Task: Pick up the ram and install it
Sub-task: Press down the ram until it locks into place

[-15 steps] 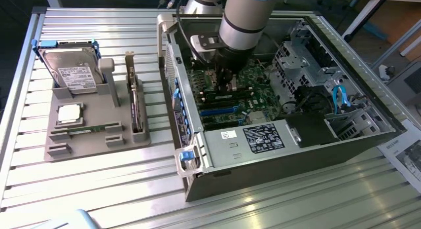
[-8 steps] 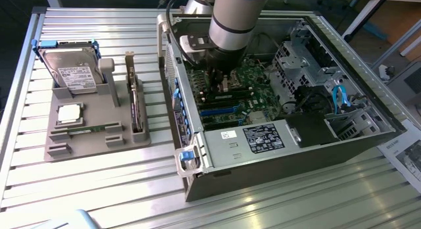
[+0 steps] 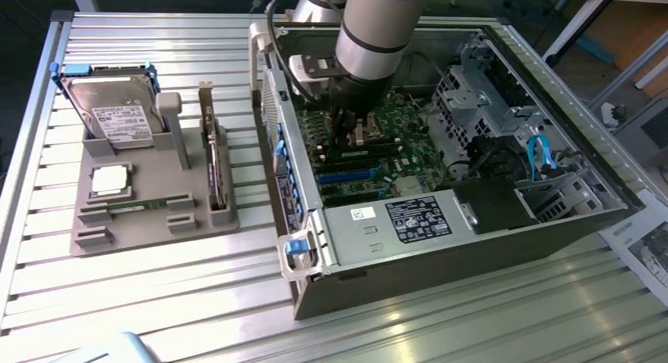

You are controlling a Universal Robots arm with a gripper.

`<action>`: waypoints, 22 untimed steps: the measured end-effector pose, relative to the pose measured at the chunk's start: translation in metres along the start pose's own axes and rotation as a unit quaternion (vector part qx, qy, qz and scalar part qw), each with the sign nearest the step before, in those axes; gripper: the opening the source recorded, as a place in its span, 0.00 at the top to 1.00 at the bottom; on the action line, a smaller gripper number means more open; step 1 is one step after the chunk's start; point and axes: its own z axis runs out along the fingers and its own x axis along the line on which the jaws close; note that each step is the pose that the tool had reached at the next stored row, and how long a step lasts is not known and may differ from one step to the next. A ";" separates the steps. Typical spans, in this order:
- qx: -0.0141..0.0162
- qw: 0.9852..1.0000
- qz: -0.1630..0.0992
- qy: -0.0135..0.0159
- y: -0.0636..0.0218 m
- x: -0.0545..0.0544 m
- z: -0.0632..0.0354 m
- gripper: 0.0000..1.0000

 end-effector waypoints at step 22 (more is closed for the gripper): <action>-0.004 1.000 0.000 0.001 -0.0010 0.000 0.0049 0.90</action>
